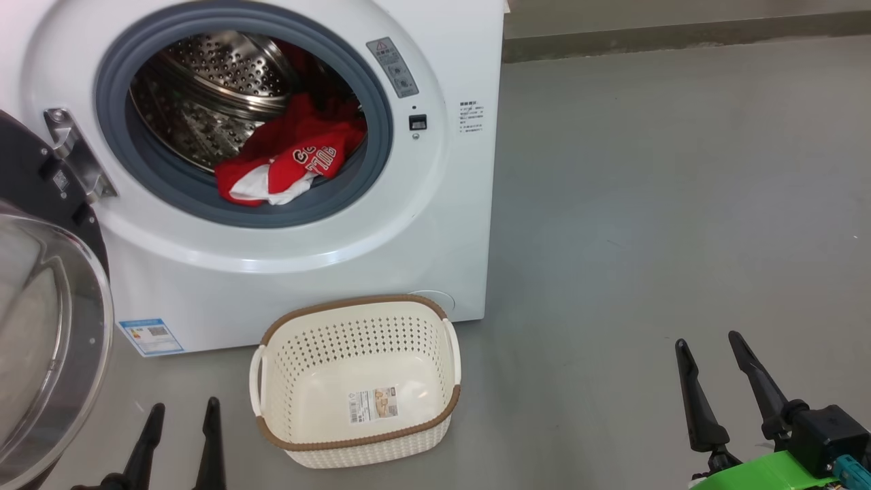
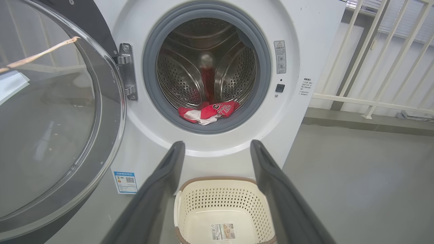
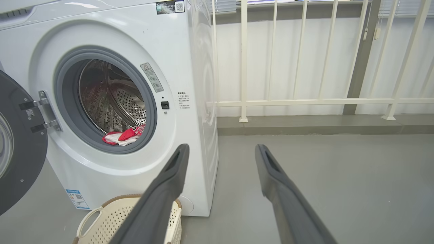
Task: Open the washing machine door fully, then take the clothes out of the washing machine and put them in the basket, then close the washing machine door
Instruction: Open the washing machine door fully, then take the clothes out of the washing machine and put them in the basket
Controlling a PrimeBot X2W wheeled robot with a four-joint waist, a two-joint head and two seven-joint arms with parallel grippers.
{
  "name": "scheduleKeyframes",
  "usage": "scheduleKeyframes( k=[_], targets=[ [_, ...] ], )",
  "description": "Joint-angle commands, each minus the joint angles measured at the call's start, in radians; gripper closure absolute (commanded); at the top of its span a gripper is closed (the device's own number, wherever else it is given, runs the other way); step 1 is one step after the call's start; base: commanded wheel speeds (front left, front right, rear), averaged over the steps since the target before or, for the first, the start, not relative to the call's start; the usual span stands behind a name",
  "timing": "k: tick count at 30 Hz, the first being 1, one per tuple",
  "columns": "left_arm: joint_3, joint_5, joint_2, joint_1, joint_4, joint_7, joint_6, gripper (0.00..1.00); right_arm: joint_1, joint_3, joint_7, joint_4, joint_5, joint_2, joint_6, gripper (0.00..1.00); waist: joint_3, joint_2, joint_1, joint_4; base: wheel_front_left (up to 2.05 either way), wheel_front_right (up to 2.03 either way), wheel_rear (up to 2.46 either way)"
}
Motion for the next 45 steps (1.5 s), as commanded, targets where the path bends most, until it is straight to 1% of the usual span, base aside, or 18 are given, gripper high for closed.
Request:
scheduleKeyframes(
  k=[1, 6, 12, 16, 21, 24, 29, 45],
  targets=[
    [0.031, 0.004, 0.012, -0.025, -0.033, 0.0, 0.006, 0.0, -0.026, 0.024, -0.006, -0.025, -0.011, -0.011, 0.005, 0.0, 0.001, 0.0, 0.0, 0.001, 0.3, -0.3, 0.0],
    [0.03, -0.002, 0.012, -0.03, -0.042, 0.003, 0.012, 0.0, -0.029, 0.025, -0.006, -0.024, -0.014, -0.011, 0.005, 0.0, 0.006, 0.0, 0.0, 0.002, 0.71, -0.71, 0.0],
    [0.025, -0.008, 0.013, -0.034, -0.053, 0.005, 0.013, 0.0, -0.032, 0.027, -0.006, -0.023, -0.016, -0.011, 0.005, 0.0, 0.013, 0.0, 0.0, 0.006, 1.46, -1.46, 0.0],
    [0.016, -0.01, 0.015, -0.042, -0.068, 0.006, 0.009, 0.0, -0.035, 0.034, -0.006, -0.02, -0.012, -0.011, 0.005, 0.0, 0.016, 0.0, 0.0, 0.011, 2.0, -2.0, 0.0],
    [0.008, -0.031, 0.012, -0.043, -0.092, 0.002, -0.008, 0.0, -0.038, 0.036, -0.006, -0.017, -0.009, -0.011, 0.005, 0.0, 0.019, 0.0, 0.0, 0.016, 1.54, -1.51, -0.02],
    [0.006, -0.019, 0.017, -0.038, -0.096, 0.003, 0.003, 0.0, -0.038, 0.035, -0.006, -0.016, -0.009, -0.011, 0.005, 0.0, 0.019, 0.0, 0.0, 0.017, 0.98, -0.98, 0.0],
    [0.004, -0.01, 0.021, -0.034, -0.095, 0.007, 0.018, 0.0, -0.036, 0.037, -0.006, -0.014, -0.005, -0.011, 0.005, 0.0, 0.018, 0.0, 0.0, 0.018, 0.44, -0.44, 0.0],
    [-0.001, -0.016, 0.032, -0.046, -0.078, 0.009, 0.029, 0.0, -0.036, 0.046, -0.006, -0.011, -0.005, -0.011, 0.005, 0.0, 0.015, 0.0, 0.0, 0.025, 0.0, 0.0, 0.0]
  ],
)
